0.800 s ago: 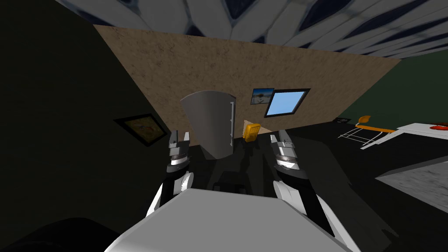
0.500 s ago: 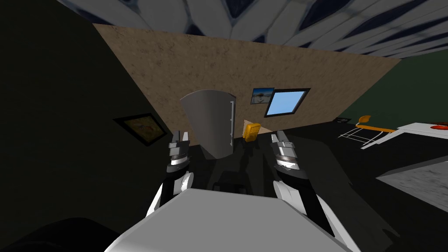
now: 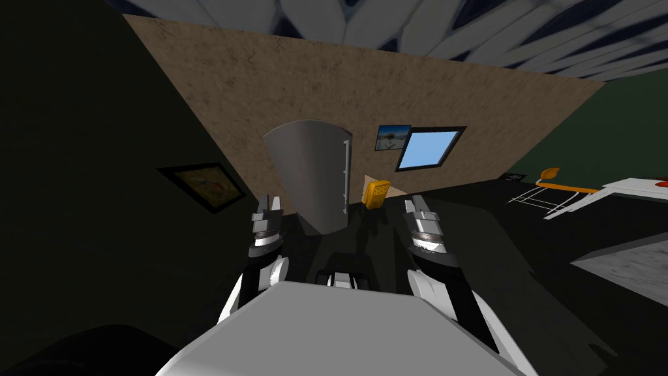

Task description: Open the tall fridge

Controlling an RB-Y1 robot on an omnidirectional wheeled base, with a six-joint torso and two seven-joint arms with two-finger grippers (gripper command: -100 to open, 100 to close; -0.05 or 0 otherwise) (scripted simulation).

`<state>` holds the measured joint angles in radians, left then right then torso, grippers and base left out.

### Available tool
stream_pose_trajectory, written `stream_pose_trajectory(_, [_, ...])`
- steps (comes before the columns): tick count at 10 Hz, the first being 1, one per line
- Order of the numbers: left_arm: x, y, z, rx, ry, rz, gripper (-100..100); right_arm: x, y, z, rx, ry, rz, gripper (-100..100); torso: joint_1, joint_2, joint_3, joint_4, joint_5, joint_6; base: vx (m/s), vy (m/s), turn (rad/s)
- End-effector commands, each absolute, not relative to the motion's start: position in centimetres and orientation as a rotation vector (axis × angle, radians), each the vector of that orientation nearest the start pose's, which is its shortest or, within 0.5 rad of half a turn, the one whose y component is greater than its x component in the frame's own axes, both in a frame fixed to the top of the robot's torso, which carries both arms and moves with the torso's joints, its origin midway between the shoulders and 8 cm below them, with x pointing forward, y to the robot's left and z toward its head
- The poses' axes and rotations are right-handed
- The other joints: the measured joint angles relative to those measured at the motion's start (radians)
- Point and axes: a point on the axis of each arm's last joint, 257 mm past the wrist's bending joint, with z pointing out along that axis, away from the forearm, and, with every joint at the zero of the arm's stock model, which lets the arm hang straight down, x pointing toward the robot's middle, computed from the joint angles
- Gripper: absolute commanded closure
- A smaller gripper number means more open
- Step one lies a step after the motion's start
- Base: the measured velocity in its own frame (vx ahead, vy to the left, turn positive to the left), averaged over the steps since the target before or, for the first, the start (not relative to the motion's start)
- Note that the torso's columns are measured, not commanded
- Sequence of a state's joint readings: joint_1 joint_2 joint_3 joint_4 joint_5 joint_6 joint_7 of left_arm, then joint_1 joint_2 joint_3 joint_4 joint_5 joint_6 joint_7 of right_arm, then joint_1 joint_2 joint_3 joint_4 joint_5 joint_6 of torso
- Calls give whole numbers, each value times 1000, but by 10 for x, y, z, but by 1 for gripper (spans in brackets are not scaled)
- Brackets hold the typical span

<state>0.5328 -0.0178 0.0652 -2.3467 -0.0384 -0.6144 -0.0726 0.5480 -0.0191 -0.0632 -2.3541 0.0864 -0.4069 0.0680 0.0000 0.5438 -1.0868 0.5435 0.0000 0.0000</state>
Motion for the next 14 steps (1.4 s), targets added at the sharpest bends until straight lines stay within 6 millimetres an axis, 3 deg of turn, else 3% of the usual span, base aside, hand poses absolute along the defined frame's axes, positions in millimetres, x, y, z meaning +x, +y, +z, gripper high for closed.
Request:
stream_pose_trajectory(1, [304, 290, 64, -486, 535, -1163, 0, 339, -294, 25, 604, 731, 1086, 0, 0, 74, -148, 74, 0, 0, 0, 0, 0])
stream_pose_trajectory(2, [309, 283, 63, -461, 572, -1175, -100, 339, -294, 25, 604, 731, 1086, 0, 0, 148, -295, 148, 0, 0, 14, -9, -8])
stream_pose_trajectory(4, [321, 273, 61, -436, 625, -1193, -100, 339, -294, 24, 605, 732, 1086, 0, -1, 190, -384, 190, 0, 0, 27, -25, -17])
stream_pose_trajectory(12, [377, 235, 55, -435, 763, -1263, -100, 339, -294, 24, 605, 732, 1086, 0, 0, 194, -389, 194, 0, 0, 51, -53, -23])
stream_pose_trajectory(14, [396, 219, 55, -440, 801, -1292, -100, 339, -294, 24, 605, 732, 1086, 0, 0, 194, -389, 195, 0, 0, 58, -62, -32])
